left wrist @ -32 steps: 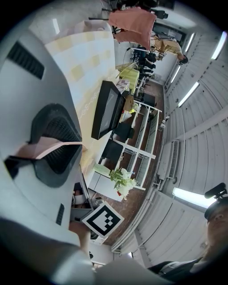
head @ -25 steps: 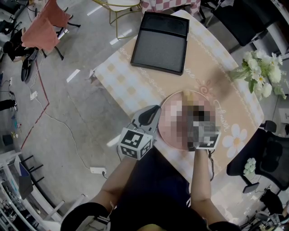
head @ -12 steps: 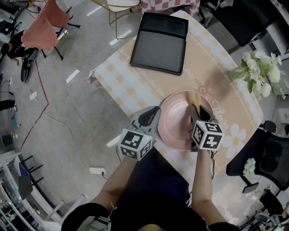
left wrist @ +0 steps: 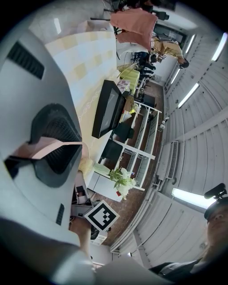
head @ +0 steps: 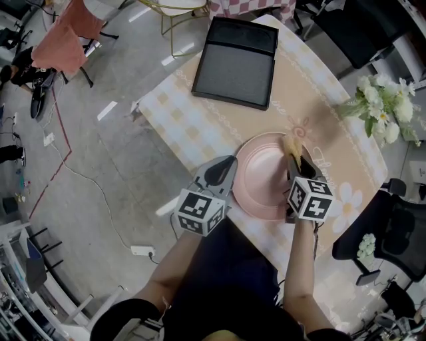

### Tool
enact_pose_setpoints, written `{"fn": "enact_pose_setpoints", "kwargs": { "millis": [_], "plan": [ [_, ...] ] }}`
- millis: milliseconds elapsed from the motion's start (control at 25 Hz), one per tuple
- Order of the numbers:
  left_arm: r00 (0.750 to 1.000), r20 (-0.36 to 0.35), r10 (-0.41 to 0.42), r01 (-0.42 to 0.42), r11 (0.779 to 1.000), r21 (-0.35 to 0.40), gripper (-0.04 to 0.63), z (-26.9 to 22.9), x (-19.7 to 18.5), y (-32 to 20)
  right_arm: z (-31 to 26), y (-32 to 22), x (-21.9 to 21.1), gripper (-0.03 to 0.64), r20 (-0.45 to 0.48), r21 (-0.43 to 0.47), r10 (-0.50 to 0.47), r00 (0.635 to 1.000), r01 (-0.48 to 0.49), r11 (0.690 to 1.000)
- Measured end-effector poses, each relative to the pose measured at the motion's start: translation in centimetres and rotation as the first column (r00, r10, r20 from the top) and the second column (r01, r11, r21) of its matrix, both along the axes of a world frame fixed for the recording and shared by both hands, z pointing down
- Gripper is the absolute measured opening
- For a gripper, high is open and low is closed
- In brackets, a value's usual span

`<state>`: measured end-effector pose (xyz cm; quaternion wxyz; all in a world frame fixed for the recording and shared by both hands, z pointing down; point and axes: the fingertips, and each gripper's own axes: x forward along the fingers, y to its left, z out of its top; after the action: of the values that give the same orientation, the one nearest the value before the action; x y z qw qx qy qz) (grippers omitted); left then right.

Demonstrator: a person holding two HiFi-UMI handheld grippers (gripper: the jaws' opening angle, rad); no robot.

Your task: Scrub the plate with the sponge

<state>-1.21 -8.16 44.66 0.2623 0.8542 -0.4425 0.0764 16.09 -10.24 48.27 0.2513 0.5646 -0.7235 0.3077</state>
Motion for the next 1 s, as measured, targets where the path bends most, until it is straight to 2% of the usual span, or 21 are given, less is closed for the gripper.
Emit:
{"fn": "enact_pose_setpoints", "kwargs": {
  "millis": [360,1000],
  "plan": [
    [1.0,0.005,-0.001,0.001,1.0,-0.006,0.025,0.3,-0.2,0.3,-0.2,0.3,-0.7,0.083,-0.005,0.01,0.003,1.0,-0.003,1.0],
    [1.0,0.026,-0.004,0.004,1.0,-0.002,0.025,0.6,-0.8,1.3,-1.4,3.2,-6.8,0.081,0.12,0.018,-0.066,0.991,0.064,0.998]
  ]
}}
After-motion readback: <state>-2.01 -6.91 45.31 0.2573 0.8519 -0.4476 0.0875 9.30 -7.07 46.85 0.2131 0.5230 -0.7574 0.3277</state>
